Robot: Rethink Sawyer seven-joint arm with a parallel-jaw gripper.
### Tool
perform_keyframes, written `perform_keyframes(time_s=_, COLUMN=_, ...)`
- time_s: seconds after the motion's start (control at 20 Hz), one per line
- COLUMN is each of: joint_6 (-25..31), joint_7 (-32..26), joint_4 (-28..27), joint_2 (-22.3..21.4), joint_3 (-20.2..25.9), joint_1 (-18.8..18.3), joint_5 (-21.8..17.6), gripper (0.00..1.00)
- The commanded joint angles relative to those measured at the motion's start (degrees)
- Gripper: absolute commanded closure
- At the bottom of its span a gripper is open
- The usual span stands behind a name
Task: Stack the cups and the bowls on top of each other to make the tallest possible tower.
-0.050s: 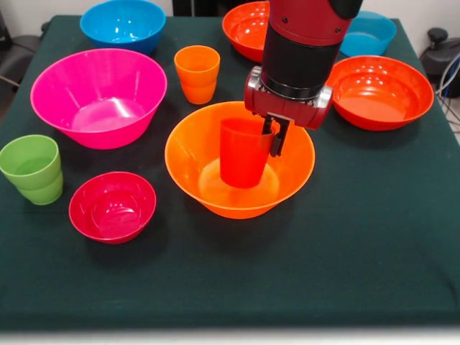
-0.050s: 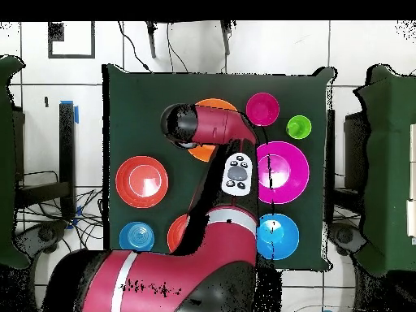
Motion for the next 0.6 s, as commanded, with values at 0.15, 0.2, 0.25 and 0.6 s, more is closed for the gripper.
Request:
perform_keyframes(time_s=0.15, joint_6=-2.39, joint_7=-4.75, joint_4=0.84, joint_2=0.42, joint_3=7.18, joint_1=-0.66, joint_5=-4.9, gripper=1.0)
perform_keyframes(time_s=0.2, joint_6=-2.4, joint_7=-4.72, joint_4=0.84, joint_2=0.42, joint_3=7.16, joint_1=-0.64, joint_5=-4.91, gripper=1.0)
perform_keyframes(time_s=0.25, joint_6=-2.43, joint_7=-4.71, joint_4=0.86, joint_2=0.46, joint_3=7.2, joint_1=-0.64, joint_5=-4.89, gripper=1.0)
perform_keyframes(time_s=0.6, joint_6=-3.02, joint_7=-4.39, joint_4=0.33, joint_2=1.39, joint_3=7.14, joint_1=-0.48, joint_5=-5.02, gripper=1.0)
